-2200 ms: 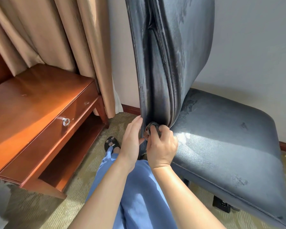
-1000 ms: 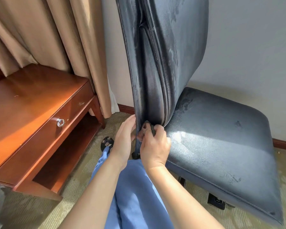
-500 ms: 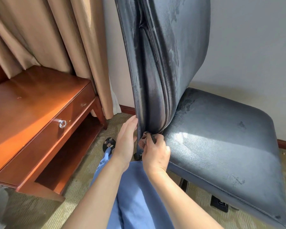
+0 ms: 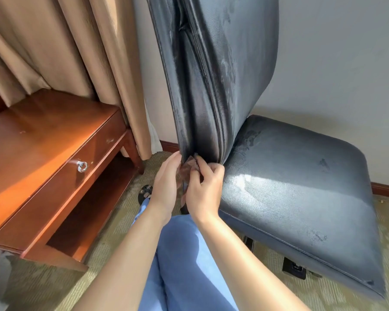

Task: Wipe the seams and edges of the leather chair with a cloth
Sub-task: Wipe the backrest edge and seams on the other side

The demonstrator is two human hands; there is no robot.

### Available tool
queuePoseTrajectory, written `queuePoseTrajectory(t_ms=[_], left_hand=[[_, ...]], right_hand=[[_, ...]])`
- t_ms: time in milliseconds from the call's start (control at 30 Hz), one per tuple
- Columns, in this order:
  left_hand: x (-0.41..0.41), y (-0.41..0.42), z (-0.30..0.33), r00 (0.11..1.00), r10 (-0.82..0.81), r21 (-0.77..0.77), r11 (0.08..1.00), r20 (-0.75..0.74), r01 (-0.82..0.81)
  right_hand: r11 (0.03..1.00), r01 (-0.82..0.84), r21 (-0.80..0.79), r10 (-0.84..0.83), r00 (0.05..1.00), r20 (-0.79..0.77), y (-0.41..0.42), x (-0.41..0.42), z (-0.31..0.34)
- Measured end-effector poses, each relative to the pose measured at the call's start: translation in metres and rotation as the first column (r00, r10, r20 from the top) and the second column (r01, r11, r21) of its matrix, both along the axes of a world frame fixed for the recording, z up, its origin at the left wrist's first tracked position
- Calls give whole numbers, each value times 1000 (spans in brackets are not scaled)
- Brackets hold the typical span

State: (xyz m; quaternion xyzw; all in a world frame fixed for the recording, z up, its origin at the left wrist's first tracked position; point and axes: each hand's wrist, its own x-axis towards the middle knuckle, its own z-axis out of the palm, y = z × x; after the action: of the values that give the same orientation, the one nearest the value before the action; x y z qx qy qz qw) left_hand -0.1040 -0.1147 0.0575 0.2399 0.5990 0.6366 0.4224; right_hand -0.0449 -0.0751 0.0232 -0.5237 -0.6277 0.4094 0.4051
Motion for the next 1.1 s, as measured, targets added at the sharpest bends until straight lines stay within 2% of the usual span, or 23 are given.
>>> queuePoseTrajectory(t_ms=[100, 167, 333, 500, 667, 833, 933, 1000, 1100], left_hand=[[-3, 0, -3, 1000, 20, -24, 1000, 22, -20], [-4, 2, -6, 1000, 21, -50, 999, 2, -21], [-5, 3, -7, 999, 35, -70, 997, -4, -35], [-4, 4, -7, 999, 43, -63, 997, 7, -42], [2, 1, 3, 999, 50, -70, 996, -8, -50], [1, -5, 0, 1000, 30, -39, 999, 7, -30], [2, -4, -1, 998, 55, -47, 997, 12, -54], [4, -3, 0, 997, 70, -37, 997, 24, -69], [7, -4, 2, 999, 14, -10, 1000, 47, -14]], right_hand=[[999, -35, 26, 29, 983, 182, -2, 2, 0], [998, -49, -47, 58, 970, 235, -3, 2, -5], [980, -42, -193, 83, 975, 207, -3, 1, -10], [965, -49, -257, 102, 975, 198, -2, 1, -20], [903, -12, -429, 123, 965, 231, -5, 1, -54], [892, 52, -450, 24, 986, 162, -7, -1, -65], [864, 67, -499, -54, 998, 40, -8, 2, -49], [791, 42, -610, -147, 982, -122, -6, 5, -32], [655, -53, -753, -312, 890, -334, -3, 7, -5]])
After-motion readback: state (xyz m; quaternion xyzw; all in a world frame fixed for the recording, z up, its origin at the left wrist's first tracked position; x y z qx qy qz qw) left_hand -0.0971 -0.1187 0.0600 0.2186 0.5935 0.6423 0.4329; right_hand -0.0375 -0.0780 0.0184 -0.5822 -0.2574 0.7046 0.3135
